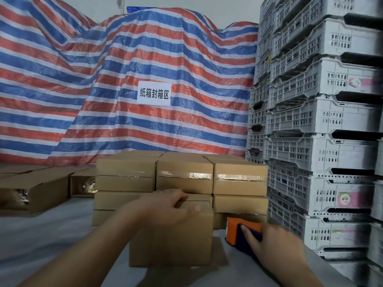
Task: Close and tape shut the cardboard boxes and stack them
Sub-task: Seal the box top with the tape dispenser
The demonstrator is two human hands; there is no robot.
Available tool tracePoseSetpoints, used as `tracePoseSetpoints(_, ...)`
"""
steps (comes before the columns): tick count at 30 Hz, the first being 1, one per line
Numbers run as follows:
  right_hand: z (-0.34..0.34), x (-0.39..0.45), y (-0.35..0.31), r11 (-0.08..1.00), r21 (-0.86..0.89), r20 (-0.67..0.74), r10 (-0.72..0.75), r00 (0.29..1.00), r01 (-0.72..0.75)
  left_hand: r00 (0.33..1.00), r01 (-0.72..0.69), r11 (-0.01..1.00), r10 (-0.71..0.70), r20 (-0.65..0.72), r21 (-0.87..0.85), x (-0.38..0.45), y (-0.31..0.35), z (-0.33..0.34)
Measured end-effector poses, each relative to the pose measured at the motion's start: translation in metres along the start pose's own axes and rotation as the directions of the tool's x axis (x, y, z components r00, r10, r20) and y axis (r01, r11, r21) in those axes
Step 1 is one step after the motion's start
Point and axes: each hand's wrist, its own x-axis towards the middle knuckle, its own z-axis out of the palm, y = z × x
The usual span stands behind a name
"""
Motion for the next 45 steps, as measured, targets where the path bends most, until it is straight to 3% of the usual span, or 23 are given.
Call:
tracePoseSetpoints(3,-0.007,0.015,0.001,0.986,0.137,0.013,0.095,0.995,-0.095,1.0,0.005,0.994,-0.003,0.022,-0.112,-0.001,0.003,0.0)
tracePoseSetpoints(5,-0.026,0.033,0.002,0.896,0.406,0.024,0.184,0.983,-0.177,0.998,0.058,0.984,-0.052,0.037,-0.167,-0.001,0.005,0.0)
tracePoseSetpoints(7,-0.055,0.054,-0.001,0.664,0.72,0.074,0.217,0.973,-0.203,0.995,0.095,0.962,-0.081,0.065,-0.255,-0.002,0.007,-0.003)
tracePoseSetpoints(9,-0.08,0.073,-0.011,0.35,0.9,0.21,0.176,0.962,-0.261,0.992,0.112,0.913,-0.078,0.101,-0.393,-0.003,0.007,-0.008)
tracePoseSetpoints(11,-0.1,0.09,-0.028,0.073,0.942,0.329,-0.004,0.944,-0.328,0.993,0.108,0.866,-0.069,0.097,-0.489,-0.004,0.005,-0.012)
tracePoseSetpoints(13,-0.113,0.103,-0.051,-0.03,0.931,0.353,-0.187,0.917,-0.365,0.997,0.077,0.803,-0.052,0.06,-0.59,-0.003,0.003,-0.016)
tracePoseSetpoints(15,-0.119,0.109,-0.075,0.005,0.929,0.353,-0.307,0.884,-0.369,0.995,0.089,0.683,-0.096,0.033,-0.725,-0.001,0.003,-0.02)
tracePoseSetpoints(18,-0.12,0.115,-0.1,0.101,0.931,0.362,-0.367,0.857,-0.35,0.966,0.16,0.452,-0.254,0.045,-0.878,0.002,-0.001,-0.021)
tracePoseSetpoints(21,-0.122,0.122,-0.108,0.184,0.917,0.4,-0.432,0.808,-0.355,0.96,0.035,0.281,-0.278,-0.047,-0.959,0.005,-0.009,-0.016)
tracePoseSetpoints(24,-0.12,0.125,-0.112,0.24,0.926,0.371,-0.452,0.811,-0.29,0.95,-0.01,0.152,-0.306,-0.057,-0.988,0.009,-0.013,-0.014)
tracePoseSetpoints(30,-0.112,0.133,-0.111,0.246,0.937,0.337,-0.461,0.821,-0.247,0.923,-0.121,0.062,-0.361,-0.135,-0.991,-0.002,-0.018,-0.015)
tracePoseSetpoints(33,-0.113,0.135,-0.114,0.296,0.929,0.345,-0.476,0.809,-0.222,0.928,-0.166,-0.001,-0.339,-0.156,-0.986,-0.008,-0.021,-0.018)
tracePoseSetpoints(37,-0.115,0.138,-0.119,0.376,0.905,0.379,-0.494,0.783,-0.201,0.927,-0.208,-0.007,-0.32,-0.195,-0.978,-0.01,-0.02,-0.021)
tracePoseSetpoints(43,-0.118,0.137,-0.121,0.397,0.892,0.41,-0.506,0.759,-0.218,0.922,-0.214,-0.121,-0.353,-0.16,-0.969,-0.013,-0.021,-0.02)
tracePoseSetpoints(45,-0.119,0.137,-0.122,0.397,0.892,0.407,-0.503,0.762,-0.215,0.918,-0.219,-0.106,-0.359,-0.169,-0.97,-0.011,-0.022,-0.02)
